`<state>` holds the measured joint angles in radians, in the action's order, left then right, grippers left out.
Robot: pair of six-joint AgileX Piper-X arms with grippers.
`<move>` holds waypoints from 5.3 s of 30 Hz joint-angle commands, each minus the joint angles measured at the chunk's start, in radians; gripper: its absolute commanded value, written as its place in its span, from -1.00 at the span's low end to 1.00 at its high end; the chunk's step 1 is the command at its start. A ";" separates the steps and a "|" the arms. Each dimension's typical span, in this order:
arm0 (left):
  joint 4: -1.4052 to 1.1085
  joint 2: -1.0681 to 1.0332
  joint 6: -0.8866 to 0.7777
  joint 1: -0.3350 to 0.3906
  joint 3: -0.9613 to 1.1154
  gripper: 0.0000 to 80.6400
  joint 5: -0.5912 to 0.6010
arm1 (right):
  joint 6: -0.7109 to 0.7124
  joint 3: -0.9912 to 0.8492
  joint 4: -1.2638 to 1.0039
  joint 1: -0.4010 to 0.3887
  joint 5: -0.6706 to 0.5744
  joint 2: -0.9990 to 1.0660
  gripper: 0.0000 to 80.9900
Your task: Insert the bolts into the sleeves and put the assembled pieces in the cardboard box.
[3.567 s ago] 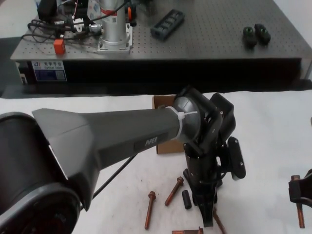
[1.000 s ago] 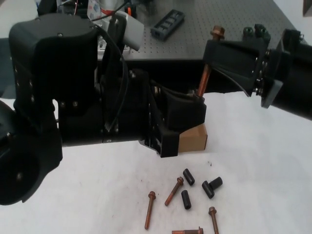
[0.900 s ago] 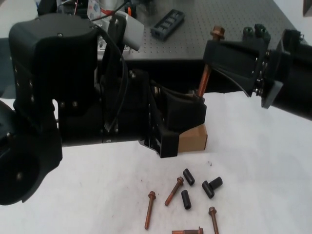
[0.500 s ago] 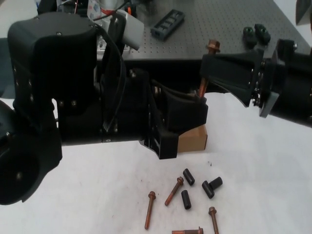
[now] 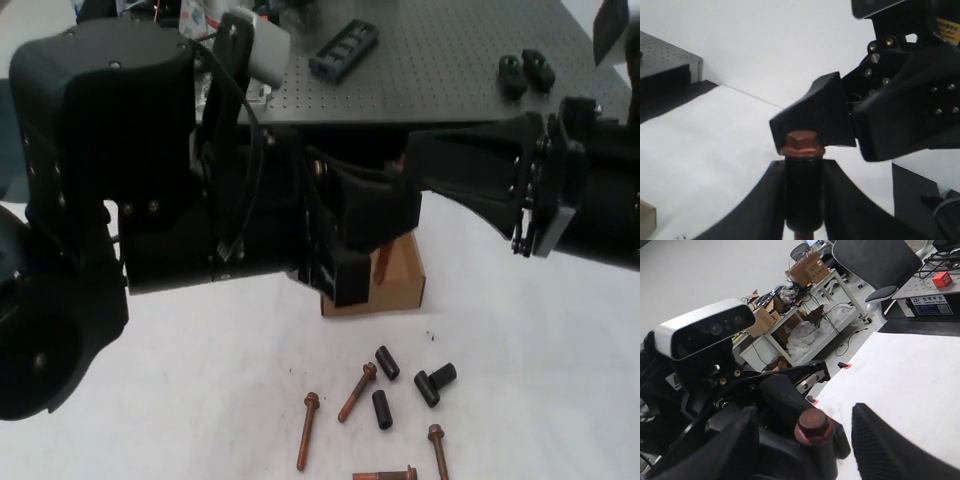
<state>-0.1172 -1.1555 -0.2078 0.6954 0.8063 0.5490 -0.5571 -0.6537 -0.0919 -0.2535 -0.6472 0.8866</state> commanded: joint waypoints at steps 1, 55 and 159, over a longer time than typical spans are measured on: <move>-0.060 0.007 0.004 -0.003 0.006 -0.98 -0.103 | -0.011 -0.001 -0.016 0.014 0.016 -0.024 0.04; 0.656 -1.194 -0.379 -0.074 1.183 -0.32 -0.310 | 0.322 -0.001 0.908 0.303 0.354 -0.039 0.04; 0.743 -0.922 -0.433 0.087 0.600 -0.99 -0.249 | 0.491 0.070 1.028 0.293 0.630 -0.024 -0.95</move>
<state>0.6958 -2.0512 -0.6703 0.7804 1.4035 0.3051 -0.0774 -0.5842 0.9395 0.0331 0.0000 0.8712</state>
